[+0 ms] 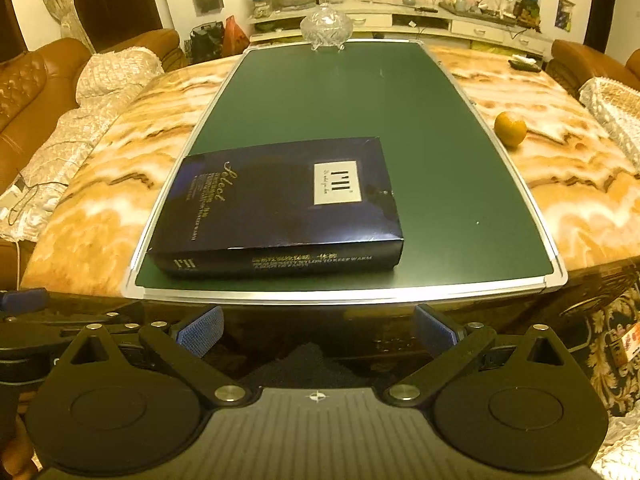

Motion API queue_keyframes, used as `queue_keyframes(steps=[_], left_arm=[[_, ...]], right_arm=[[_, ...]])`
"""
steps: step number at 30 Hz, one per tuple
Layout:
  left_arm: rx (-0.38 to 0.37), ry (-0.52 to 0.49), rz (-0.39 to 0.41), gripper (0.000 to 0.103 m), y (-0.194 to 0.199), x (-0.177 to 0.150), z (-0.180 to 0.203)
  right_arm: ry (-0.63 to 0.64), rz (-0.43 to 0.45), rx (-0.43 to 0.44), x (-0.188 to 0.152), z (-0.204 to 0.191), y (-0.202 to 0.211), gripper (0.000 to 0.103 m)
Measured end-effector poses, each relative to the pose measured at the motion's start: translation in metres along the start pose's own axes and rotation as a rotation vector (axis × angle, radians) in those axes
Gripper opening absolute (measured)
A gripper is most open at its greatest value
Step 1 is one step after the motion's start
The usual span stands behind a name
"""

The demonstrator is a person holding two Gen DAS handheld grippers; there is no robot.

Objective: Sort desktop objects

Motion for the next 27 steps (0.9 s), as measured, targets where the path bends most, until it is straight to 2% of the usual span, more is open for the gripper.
queue_keyframes(steps=[27], left_arm=[[-0.015,0.036,-0.009,0.103,-0.0019,0.0022,-0.0031]], right_arm=[[0.001,0.001,-0.010,0.0057,-0.0036,-0.0049,0.103]])
Point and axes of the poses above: each gripper's, at about its wrist camera, not at the fingertips, and y roughly against the way its jaws point, z to its right, x to its top, the point moved 5 cm from there along -y, roughly the way its jaws point, and after that the axes turned 5 degrees about -x, right-handed, at the moved point
